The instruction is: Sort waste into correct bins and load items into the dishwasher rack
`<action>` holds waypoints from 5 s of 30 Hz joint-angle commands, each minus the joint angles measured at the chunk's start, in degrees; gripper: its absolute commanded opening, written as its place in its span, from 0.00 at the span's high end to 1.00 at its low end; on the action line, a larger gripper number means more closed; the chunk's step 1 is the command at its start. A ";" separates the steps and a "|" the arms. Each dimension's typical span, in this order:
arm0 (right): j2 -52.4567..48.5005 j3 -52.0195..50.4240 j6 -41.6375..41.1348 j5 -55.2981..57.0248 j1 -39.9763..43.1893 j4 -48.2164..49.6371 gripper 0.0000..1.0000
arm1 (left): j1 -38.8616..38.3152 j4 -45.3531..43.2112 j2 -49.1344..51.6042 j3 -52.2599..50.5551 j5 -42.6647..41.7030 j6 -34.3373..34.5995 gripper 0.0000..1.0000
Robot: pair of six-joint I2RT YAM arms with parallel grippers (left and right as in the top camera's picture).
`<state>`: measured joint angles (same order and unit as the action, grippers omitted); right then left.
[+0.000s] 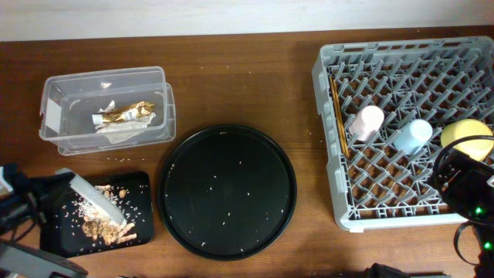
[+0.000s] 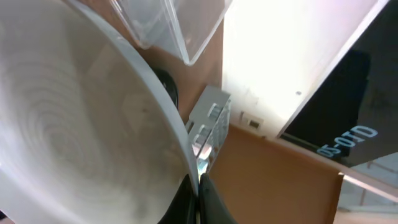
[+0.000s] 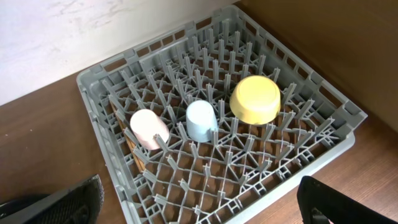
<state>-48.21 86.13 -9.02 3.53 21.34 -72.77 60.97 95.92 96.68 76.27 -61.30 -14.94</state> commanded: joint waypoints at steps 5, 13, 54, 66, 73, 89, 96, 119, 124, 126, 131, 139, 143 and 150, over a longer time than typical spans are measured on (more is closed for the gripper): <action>0.22 0.66 -0.22 -0.11 0.33 0.15 0.02 | 3.43 0.50 -0.83 -1.25 -0.63 0.07 0.99; 0.22 0.68 -0.22 -0.11 0.33 0.17 0.02 | 4.72 -0.94 -1.79 -2.58 -5.75 -1.40 0.99; 0.22 0.68 -0.22 -0.11 0.33 0.15 0.02 | -26.49 -2.54 -15.45 -5.20 4.92 4.26 0.99; 0.22 0.66 -0.22 -0.11 0.33 0.15 0.02 | -58.07 -16.26 -15.85 -5.20 13.00 17.86 0.99; 0.22 0.66 -0.22 -0.11 0.33 0.17 0.02 | -75.49 -27.36 -15.82 -5.20 36.09 38.23 0.99; 0.22 0.66 -0.22 -0.11 0.33 0.17 0.02 | -103.32 -38.36 -6.86 -5.20 60.04 55.89 0.98; 0.22 0.66 -0.22 -0.11 0.33 0.15 0.02 | -105.79 -39.93 -2.60 -5.20 60.02 55.87 0.70; 0.22 0.66 -0.22 -0.11 0.33 0.17 0.02 | -73.37 -16.44 -20.02 9.70 77.96 57.35 0.01; 0.22 0.66 -0.22 -0.11 0.33 0.15 0.02 | -62.97 -14.38 -20.76 9.70 76.52 57.35 0.01; 0.22 0.66 -0.22 -0.11 0.33 0.15 0.02 | -61.57 -14.38 -20.74 9.70 76.54 57.35 0.01; 0.22 0.66 -13.68 -13.97 0.33 0.46 0.02 | -61.44 -14.36 -20.74 9.70 76.54 57.35 0.01; 0.22 0.68 -20.65 -41.66 0.33 -1.79 0.02 | -61.44 -14.38 -20.74 9.70 76.54 57.35 0.01; 0.00 0.68 -16.85 -53.70 0.31 -1.53 0.02 | -61.44 -14.38 -20.74 9.70 76.54 57.35 0.00; -0.11 0.68 -13.31 -53.94 0.26 -10.84 0.02 | -61.44 -14.38 -20.74 9.70 76.54 57.35 0.01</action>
<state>-48.21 86.13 -24.27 -47.59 21.34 -81.43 -0.78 81.47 76.12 85.08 15.03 41.74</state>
